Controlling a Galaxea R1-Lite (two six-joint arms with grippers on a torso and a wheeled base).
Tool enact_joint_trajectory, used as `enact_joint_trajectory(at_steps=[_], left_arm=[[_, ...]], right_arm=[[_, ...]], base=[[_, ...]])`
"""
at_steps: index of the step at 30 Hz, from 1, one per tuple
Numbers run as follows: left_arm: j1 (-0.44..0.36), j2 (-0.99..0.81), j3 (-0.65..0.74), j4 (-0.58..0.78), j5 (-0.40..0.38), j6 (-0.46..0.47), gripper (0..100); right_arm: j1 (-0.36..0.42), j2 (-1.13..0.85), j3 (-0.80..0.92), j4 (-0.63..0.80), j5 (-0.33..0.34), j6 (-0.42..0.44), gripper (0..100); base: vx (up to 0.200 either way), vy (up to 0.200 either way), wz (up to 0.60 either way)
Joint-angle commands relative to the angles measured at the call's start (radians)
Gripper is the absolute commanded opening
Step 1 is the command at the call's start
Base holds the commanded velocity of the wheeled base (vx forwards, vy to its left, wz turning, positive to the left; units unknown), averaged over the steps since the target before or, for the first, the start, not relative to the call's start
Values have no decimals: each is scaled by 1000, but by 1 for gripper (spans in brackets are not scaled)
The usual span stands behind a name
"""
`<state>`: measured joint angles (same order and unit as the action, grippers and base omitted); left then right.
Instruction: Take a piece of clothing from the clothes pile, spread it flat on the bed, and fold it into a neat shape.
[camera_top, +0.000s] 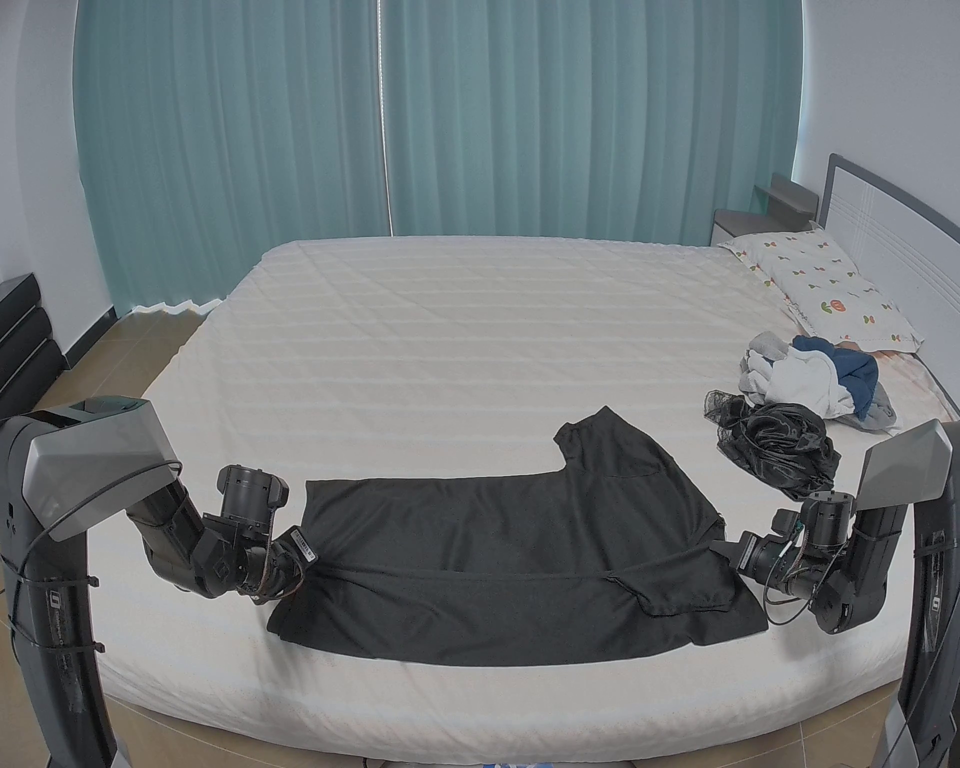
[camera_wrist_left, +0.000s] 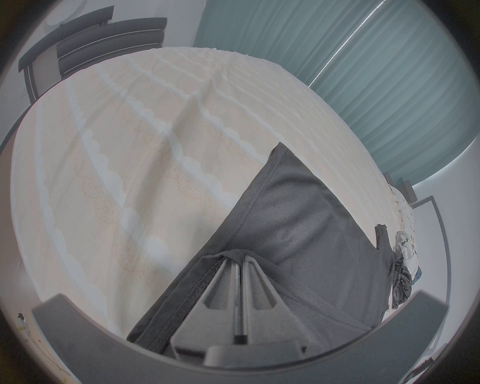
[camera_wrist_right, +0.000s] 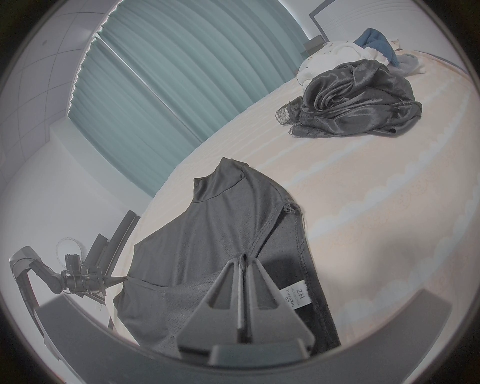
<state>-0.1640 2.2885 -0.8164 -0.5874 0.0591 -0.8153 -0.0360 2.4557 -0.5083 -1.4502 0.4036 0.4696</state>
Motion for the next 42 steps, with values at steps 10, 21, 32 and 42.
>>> enact_joint_trajectory(at_steps=[10, 21, 32, 42], left_arm=[[1, 0, -1, -9, -1, -10, 100], [31, -139, 23, -17, -13, -7, 100], [44, -204, 286, -146, -74, -15, 100], [38, -213, 347, -172, -90, -16, 100]], right_arm=[[7, 28, -15, 1, -2, 0, 100], [1, -224, 2, 134, -26, 1, 100], [14, -360, 251, 128, -52, 175, 100], [18, -327, 263, 123, -46, 310, 100]], base=[[0, 0, 0], [0, 0, 0], [-55, 0, 0], [-200, 0, 0]])
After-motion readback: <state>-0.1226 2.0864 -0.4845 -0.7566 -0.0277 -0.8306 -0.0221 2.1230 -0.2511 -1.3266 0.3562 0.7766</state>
